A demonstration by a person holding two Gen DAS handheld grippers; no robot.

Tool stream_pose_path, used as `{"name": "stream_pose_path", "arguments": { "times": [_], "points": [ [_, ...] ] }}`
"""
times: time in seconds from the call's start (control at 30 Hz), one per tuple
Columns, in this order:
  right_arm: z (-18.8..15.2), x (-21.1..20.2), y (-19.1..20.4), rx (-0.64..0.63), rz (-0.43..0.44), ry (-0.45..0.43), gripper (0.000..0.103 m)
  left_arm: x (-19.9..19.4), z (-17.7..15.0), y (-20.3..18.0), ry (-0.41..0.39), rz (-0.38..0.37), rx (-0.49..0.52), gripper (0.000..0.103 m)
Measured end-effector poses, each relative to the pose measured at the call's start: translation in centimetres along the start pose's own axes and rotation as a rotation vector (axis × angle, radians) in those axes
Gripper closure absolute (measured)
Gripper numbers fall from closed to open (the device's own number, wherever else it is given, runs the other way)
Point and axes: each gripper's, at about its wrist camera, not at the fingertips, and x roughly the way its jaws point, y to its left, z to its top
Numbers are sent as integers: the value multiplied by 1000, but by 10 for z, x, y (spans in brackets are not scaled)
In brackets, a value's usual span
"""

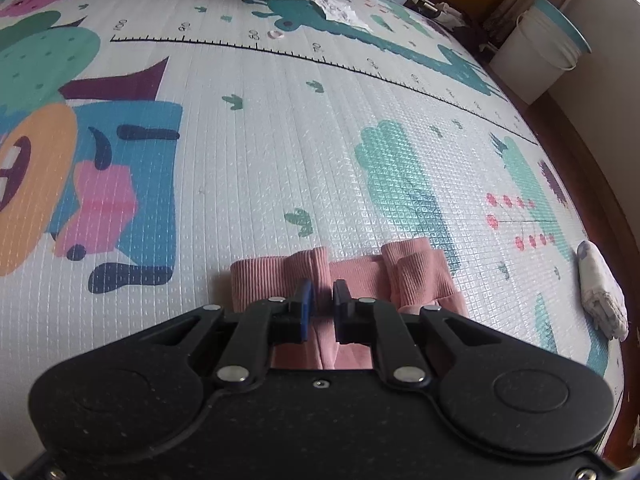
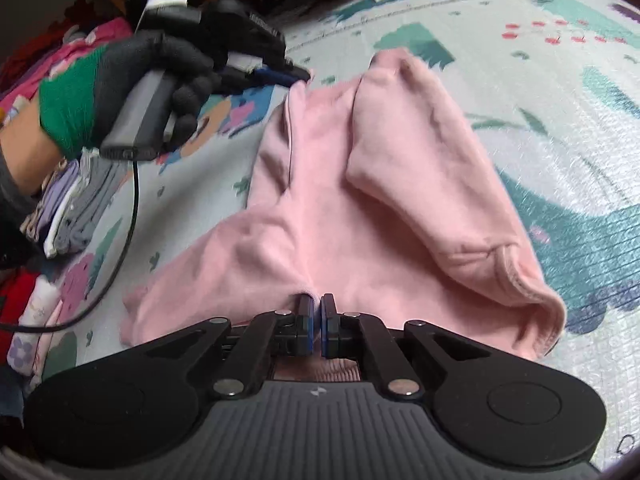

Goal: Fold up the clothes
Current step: 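Grasp the ribbed hem with the right gripper while the left gripper holds the hem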

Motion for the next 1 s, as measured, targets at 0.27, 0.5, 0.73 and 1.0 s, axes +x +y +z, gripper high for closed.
{"name": "stream_pose_path", "arguments": {
  "times": [0.27, 0.5, 0.73, 1.0],
  "points": [
    [-5, 6, -2, -4, -10, 28, 97, 3, 0, 0, 5, -2, 0, 94],
    [-6, 4, -1, -18, -16, 19, 97, 11, -1, 0, 13, 14, -8, 94],
    [-8, 3, -4, 11, -17, 14, 97, 23, -4, 8, -28, -101, -35, 93],
    [-3, -3, -8, 63, -10, -14, 97, -13, -16, 38, -106, -166, 17, 93]
  ]
}}
